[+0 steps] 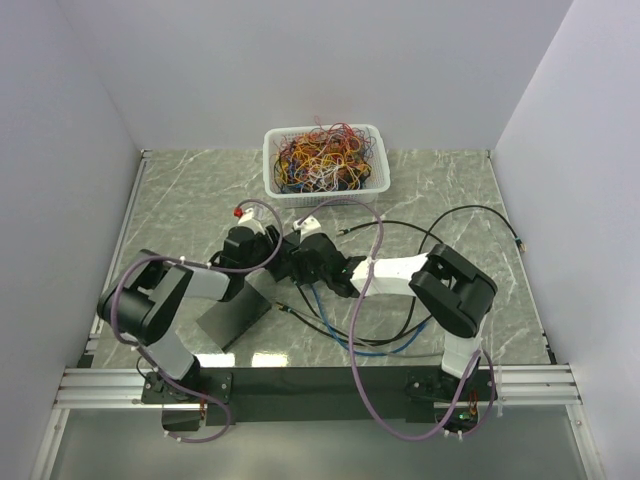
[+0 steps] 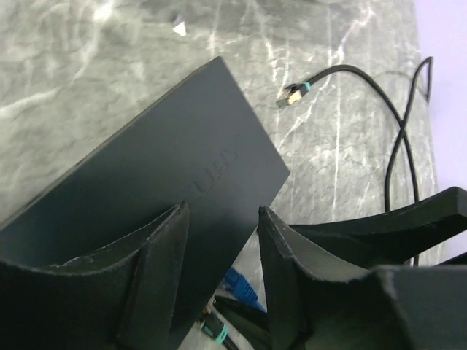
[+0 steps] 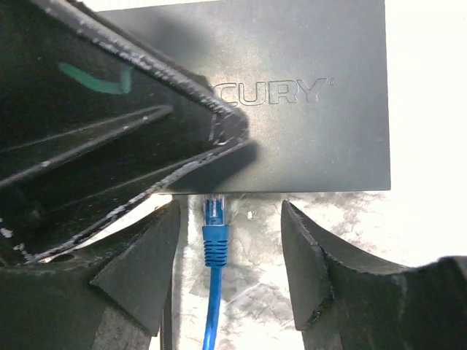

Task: Insert the plug into the switch port

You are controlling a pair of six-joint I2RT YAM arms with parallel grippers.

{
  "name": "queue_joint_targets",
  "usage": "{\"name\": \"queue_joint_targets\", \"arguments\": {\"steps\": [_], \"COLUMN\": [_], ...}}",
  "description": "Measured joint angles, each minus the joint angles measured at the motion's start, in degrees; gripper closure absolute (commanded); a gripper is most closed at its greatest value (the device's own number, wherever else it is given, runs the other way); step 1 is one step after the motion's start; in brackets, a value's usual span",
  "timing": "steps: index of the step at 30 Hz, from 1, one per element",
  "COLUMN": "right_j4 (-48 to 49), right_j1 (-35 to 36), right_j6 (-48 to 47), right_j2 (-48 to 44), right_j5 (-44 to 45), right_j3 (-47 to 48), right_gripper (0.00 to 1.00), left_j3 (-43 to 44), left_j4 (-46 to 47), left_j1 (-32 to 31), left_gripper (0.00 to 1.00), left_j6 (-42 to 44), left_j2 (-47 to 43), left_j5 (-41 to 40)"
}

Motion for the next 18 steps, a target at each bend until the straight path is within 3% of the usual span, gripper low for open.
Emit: {"name": "queue_joint_targets", "arguments": {"steps": [10, 18], "right_j4": [-3.5, -7.3], "right_j1": [1.4, 9.2], "right_j6": [-0.3, -2.7], "right_j2": [-10.0, -18.1], "right_j5": [1.6, 4.5], "right_j3": [-0.9, -0.8], "right_gripper": [0.33, 0.37], "left_j3": [2.8, 3.5], "left_j4": [-20.2, -31.8], "left_j1": [1.2, 3.0], "left_gripper": [0.46, 0.45], "left_j6": [1.6, 3.0], "left_j2": [-9.1, -19.1], "left_j5": [-6.6, -9.6]}}
